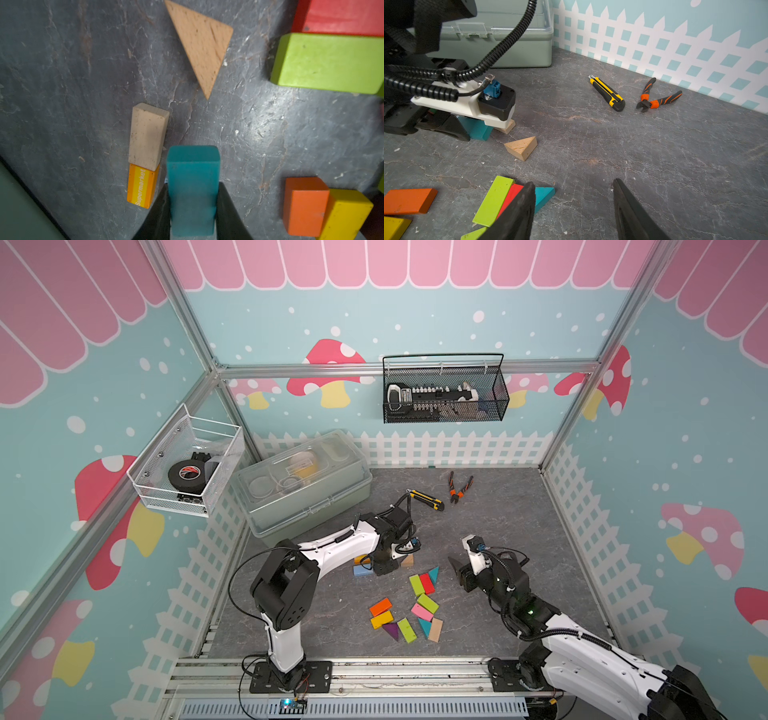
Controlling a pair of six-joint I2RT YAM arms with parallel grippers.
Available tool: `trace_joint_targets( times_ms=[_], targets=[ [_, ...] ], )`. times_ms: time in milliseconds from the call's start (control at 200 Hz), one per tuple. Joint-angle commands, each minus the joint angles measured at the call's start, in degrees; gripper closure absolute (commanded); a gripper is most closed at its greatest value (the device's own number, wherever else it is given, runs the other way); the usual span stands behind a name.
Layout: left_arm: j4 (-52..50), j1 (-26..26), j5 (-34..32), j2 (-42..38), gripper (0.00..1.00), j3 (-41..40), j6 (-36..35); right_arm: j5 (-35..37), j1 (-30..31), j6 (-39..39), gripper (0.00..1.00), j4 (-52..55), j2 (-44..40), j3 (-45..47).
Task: Assemble a piece of candy with building blocks
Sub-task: Assemble the building block at the center of the board.
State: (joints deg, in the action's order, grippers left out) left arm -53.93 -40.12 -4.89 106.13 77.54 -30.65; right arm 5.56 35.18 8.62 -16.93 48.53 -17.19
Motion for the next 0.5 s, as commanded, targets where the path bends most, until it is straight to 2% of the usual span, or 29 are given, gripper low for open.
trace_joint_targets(
  times_ms=[0, 200, 490],
  targets=[
    [-0.1, 0.7, 1.6, 2.7, 0.91, 0.5, -4.9, -0.2, -0.3, 0.5, 0.4, -1.4, 0.2, 0.7],
    [-0.6, 2.3, 4.2, 4.6, 0.91, 2.3, -5.4, 0.0, -0.4, 0.4, 0.4, -1.7, 0.4, 0.8],
    [-0.4, 2.6, 4.2, 6.3, 0.88, 2.5, -7.1, 0.2, -0.3, 0.6, 0.4, -2.0, 0.4, 1.1]
  ],
)
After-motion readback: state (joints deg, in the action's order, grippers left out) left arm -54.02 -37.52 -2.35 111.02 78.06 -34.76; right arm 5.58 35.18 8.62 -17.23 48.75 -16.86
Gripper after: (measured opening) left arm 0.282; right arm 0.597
